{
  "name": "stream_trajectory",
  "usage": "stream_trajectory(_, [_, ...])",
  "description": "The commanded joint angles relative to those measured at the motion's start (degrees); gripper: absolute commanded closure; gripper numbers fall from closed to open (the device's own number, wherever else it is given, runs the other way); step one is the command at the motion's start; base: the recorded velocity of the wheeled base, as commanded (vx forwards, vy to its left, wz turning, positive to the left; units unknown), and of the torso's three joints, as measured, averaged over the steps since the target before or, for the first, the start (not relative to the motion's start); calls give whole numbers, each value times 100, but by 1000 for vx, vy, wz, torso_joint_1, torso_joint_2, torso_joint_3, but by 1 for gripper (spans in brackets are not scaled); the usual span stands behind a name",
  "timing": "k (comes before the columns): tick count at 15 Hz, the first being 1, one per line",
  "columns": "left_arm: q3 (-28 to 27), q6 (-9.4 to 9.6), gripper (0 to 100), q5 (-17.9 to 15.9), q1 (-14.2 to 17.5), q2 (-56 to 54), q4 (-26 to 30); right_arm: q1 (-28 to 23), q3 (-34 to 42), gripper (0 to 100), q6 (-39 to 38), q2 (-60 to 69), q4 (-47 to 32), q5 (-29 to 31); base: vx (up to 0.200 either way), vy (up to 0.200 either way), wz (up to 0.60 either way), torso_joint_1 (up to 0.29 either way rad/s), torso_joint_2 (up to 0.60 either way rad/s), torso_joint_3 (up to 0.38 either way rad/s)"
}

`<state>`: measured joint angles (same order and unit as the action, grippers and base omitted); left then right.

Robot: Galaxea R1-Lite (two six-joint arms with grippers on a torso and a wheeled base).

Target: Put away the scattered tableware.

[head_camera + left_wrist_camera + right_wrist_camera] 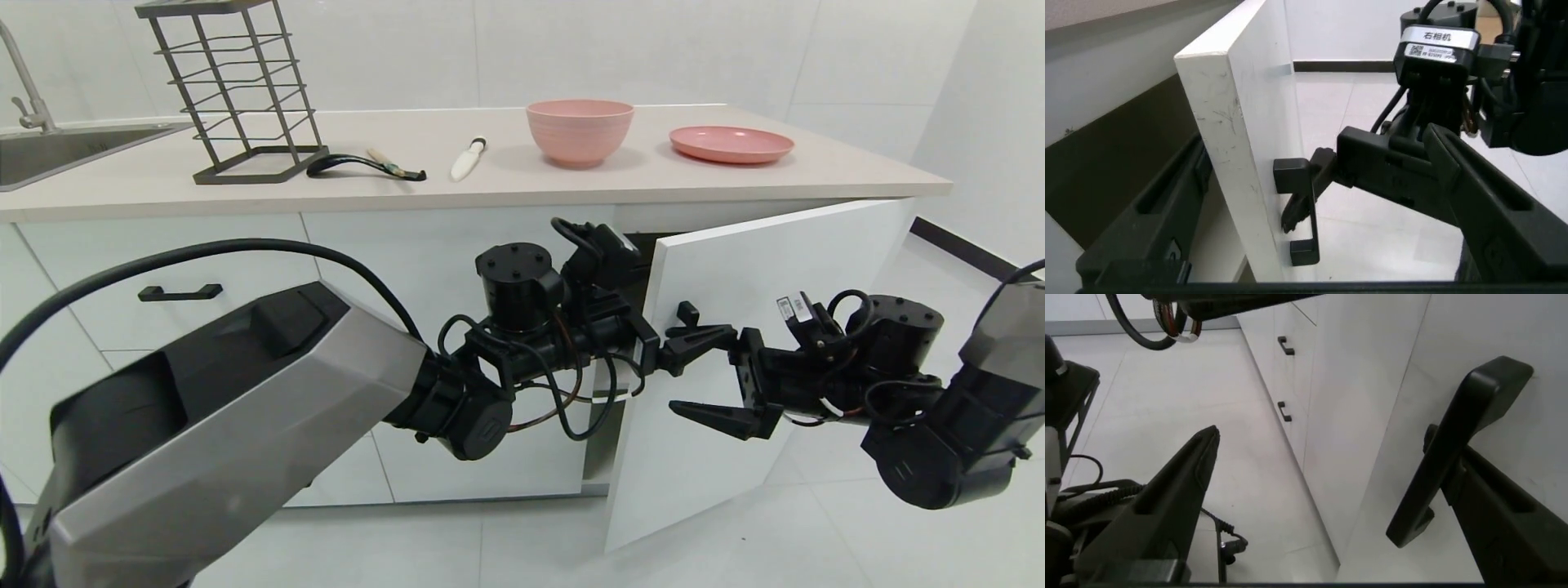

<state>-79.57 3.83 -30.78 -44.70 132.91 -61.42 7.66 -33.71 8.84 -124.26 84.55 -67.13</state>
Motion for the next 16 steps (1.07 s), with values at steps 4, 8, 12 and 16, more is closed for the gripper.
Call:
stream_trajectory(4, [-6, -5, 0, -24, -12, -11, 7, -458, -13, 0, 4, -283, 8, 130, 0, 0, 0, 0, 0, 0])
stream_trajectory(8, [11, -5, 0, -24, -82, -11, 7, -484, 198, 0, 30, -134, 17, 130, 0, 0, 0, 0, 0, 0])
stream_trajectory(12, [-24, -5, 0, 187, -285, -2, 77, -669, 1903, 0, 303, 1519, -18, 464, 0, 0, 0, 0, 0, 0])
stream_trajectory(16, [-41, 4, 0, 608, -285, -2, 104, -1082, 3072, 0, 364, 3136, -62, 543, 0, 0, 0, 0, 0, 0])
